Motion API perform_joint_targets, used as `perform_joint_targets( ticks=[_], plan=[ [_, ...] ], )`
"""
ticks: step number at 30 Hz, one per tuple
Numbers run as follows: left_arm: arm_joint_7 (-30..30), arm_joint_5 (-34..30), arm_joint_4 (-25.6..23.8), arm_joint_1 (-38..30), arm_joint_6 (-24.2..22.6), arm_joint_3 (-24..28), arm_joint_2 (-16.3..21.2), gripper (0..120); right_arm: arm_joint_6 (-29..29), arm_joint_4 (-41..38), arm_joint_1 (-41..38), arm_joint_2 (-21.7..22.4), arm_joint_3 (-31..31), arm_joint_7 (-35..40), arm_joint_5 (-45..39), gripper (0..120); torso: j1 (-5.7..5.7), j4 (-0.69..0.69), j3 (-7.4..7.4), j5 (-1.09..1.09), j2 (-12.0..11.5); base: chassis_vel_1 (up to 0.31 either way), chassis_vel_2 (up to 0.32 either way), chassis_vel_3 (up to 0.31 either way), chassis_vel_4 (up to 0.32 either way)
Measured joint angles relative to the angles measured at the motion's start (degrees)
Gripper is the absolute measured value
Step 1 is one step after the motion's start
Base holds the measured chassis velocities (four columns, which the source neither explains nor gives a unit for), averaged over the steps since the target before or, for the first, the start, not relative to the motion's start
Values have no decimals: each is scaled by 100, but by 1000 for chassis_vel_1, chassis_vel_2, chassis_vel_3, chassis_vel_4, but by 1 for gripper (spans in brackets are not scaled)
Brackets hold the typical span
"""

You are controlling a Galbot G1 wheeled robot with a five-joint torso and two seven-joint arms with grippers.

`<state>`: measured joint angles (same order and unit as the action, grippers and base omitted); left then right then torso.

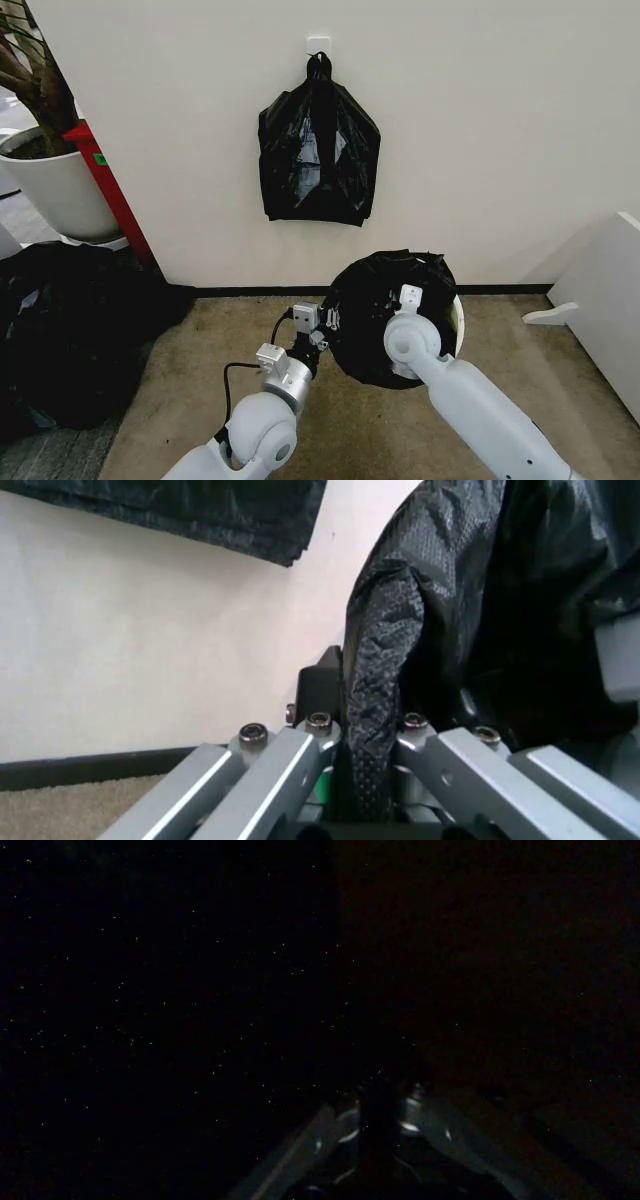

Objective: Place the garbage bag over the trash bin.

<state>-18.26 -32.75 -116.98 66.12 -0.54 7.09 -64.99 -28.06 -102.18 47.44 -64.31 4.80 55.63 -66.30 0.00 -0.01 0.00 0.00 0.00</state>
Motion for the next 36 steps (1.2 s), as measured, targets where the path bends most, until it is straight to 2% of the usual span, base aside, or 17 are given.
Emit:
perform_joint_targets(
  ticks=[13, 22, 25, 27, 30, 33, 35, 36],
  plan=[
    [-45, -12, 256, -75, -1, -12, -108, 2, 33, -1387, 224, 307, 368, 265, -232, 0, 0, 1, 0, -1, 0, 0, 0, 0, 0],
    [-144, -92, 524, -196, -55, -72, -183, 2, -89, -2550, 527, 780, 380, 162, -249, 0, 0, 1, 0, 1, 0, 0, 0, 0, 0],
    [-178, -115, 613, -224, -99, -122, -214, 2, -246, -3316, 771, 1089, -2, -116, -237, 13, 0, 1, -1, 0, 0, 0, 0, 0, 0],
    [-182, -128, 622, -229, -108, -128, -215, 2, -266, -3434, 839, 1150, -110, -213, -230, 15, 0, 1, -1, -2, 0, 0, 0, 0, 0],
    [-203, -186, 641, -272, -153, -153, -192, 2, -357, -4003, 1341, 1506, -734, -780, -5, 30, 0, -1, -1, 1, 0, 0, 0, 0, 0],
    [-203, -191, 649, -254, -171, -253, -180, 2, -375, -4162, 1587, 1840, -946, -836, 167, 41, -1, -3, -1, 0, 1, 0, 0, 0, 0],
    [-208, -189, 623, -186, -187, -352, -182, 2, -420, -4172, 1603, 1961, -1004, -768, 168, 49, 0, 1, 0, 0, 1, 0, 0, 0, 0],
    [-208, -189, 623, -186, -187, -352, -182, 2, -420, -4172, 1603, 1961, -1004, -768, 168, 49, 0, 1, 0, 0, 1, 0, 0, 0, 0]
  ],
)
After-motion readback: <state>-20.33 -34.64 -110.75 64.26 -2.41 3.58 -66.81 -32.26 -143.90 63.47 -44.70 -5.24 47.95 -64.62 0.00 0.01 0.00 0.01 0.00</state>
